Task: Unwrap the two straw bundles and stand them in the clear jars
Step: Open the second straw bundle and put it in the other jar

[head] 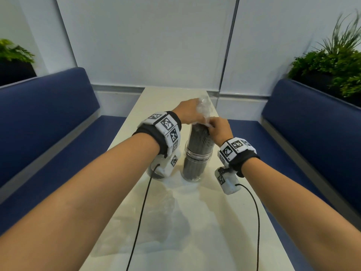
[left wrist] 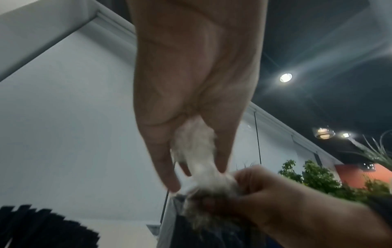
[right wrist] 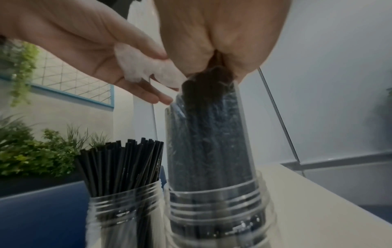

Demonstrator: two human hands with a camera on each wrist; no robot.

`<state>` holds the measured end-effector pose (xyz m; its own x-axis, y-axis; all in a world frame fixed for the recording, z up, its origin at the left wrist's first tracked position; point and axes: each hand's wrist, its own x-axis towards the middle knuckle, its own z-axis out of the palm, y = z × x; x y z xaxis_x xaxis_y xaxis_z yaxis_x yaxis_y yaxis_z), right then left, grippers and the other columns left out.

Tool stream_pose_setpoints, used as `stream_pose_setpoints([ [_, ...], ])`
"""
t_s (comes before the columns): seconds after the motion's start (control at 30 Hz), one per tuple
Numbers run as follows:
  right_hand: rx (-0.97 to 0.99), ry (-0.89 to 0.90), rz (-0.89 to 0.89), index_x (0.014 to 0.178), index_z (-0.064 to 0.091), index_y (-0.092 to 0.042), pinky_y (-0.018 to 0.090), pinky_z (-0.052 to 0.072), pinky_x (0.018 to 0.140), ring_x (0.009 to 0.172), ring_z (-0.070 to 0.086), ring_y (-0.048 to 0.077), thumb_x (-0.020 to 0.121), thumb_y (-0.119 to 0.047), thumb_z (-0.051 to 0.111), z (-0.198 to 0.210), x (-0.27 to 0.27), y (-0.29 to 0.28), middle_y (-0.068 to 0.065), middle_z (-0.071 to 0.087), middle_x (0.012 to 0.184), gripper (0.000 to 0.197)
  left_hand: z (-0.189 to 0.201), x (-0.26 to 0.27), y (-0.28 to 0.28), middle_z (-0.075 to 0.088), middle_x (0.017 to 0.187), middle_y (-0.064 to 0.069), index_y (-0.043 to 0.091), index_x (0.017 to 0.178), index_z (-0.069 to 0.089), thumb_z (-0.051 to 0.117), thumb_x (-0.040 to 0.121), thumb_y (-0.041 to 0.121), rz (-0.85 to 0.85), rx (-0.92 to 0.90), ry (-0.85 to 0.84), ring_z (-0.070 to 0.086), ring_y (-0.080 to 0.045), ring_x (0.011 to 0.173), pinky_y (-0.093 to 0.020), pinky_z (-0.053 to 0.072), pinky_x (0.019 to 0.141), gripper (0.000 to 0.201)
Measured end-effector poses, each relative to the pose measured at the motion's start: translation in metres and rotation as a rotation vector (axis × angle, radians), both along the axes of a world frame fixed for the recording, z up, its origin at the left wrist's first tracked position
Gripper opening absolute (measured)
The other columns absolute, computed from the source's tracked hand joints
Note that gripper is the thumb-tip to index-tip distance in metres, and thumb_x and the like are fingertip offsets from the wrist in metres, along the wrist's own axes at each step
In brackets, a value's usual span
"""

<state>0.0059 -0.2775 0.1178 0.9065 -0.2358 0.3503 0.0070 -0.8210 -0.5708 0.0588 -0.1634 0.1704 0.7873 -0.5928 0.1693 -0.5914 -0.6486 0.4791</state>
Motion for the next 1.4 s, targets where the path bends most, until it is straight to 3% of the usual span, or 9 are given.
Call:
stream_pose_setpoints([
  [0.3,0.28,0.116,0.21,0.117,0.058,-0.01,0.031,0.045,0.088,0.101,0.059,0.023,0.085,-0.031,0.061,0.004,-0.001,0.008,0.013,0.066,0.114,0.038,0.016,-0.005,-0.001,0.065,0.084,-0.015,0.0,0.102,0.056,0.043,0.084,0.008,0.101,-0.525,0.083,0.066,-0.023,0.066,-0.024,0.056,0.048,0.024],
  [0.47,0.293,0.068,0.219,0.129,0.045,-0.015,0.04,0.042,0.099,0.115,0.053,0.024,0.083,-0.035,0.063,-0.005,0.004,0.001,0.01,0.057,0.13,0.053,0.013,0.002,-0.002,0.066,0.088,-0.013,0.001,0.11,0.055,0.046,0.082,0.008,0.111,-0.422,0.032,0.061,-0.009,0.055,-0.006,0.039,0.036,0.03],
  [0.6,0.208,-0.054,0.157,0.132,0.044,-0.02,0.045,0.036,0.104,0.123,0.043,0.027,0.076,-0.042,0.067,-0.001,0.01,-0.007,0.009,0.052,0.132,0.065,0.011,0.001,0.004,0.066,0.1,-0.015,0.005,0.117,0.05,0.049,0.081,0.011,0.16,-0.399,0.034,0.067,-0.022,0.07,-0.021,0.053,0.049,0.036],
  [0.77,0.232,-0.169,-0.007,0.102,0.066,-0.013,0.039,0.045,0.089,0.093,0.054,0.023,0.085,-0.016,0.06,0.032,0.007,-0.01,0.01,0.063,0.104,0.019,0.014,-0.007,0.02,0.065,0.105,-0.018,0.002,0.109,0.06,0.061,0.083,0.027,0.212,-0.478,0.009,0.062,-0.03,0.091,-0.028,0.048,0.069,0.035],
  [0.9,0.578,-0.307,0.04,0.089,0.064,-0.016,0.036,0.058,0.067,0.077,0.061,0.024,0.085,0.002,0.047,0.071,-0.01,0.0,-0.002,0.058,0.085,0.025,0.005,-0.029,0.051,0.064,0.114,-0.007,0.017,0.11,0.062,0.057,0.081,0.058,0.193,-0.828,0.429,0.061,-0.025,0.106,-0.044,0.048,0.095,0.05],
  [1.03,0.918,-0.178,0.31,0.082,0.059,-0.015,0.026,0.056,0.068,0.082,0.06,0.019,0.088,0.007,0.038,0.079,-0.038,0.033,0.003,0.059,0.089,0.031,-0.027,-0.043,0.086,0.061,0.119,-0.005,0.016,0.13,0.042,0.074,0.071,0.045,0.211,-1.1,0.714,0.06,-0.019,0.107,-0.035,0.058,0.078,0.073],
  [1.17,1.292,0.047,0.472,0.085,0.055,-0.013,0.02,0.056,0.057,0.072,0.057,0.015,0.09,0.009,0.032,0.05,-0.055,0.066,0.006,0.059,0.085,0.033,-0.058,-0.066,0.116,0.052,0.12,-0.004,0.033,0.126,0.019,0.064,0.086,0.018,0.366,-1.259,0.534,0.058,-0.018,0.102,-0.037,0.053,0.079,0.061],
  [1.3,1.438,0.105,0.417,0.081,0.049,-0.012,0.024,0.057,0.059,0.072,0.057,0.017,0.089,0.012,0.036,0.01,-0.057,0.095,0.009,0.058,0.084,0.028,-0.063,-0.093,0.136,0.066,0.118,0.003,0.027,0.119,0.056,0.035,0.09,0.059,0.165,-1.151,0.573,0.065,-0.014,0.108,-0.028,0.056,0.08,0.047],
  [1.4,1.209,0.159,0.397,0.078,0.051,-0.013,0.027,0.047,0.064,0.073,0.052,0.018,0.086,0.012,0.041,-0.021,-0.06,0.108,0.008,0.055,0.083,0.028,-0.072,-0.113,0.147,0.06,0.114,0.012,0.032,0.127,0.039,0.049,0.073,0.067,0.093,-0.985,0.511,0.065,-0.002,0.098,-0.016,0.054,0.07,0.065],
])
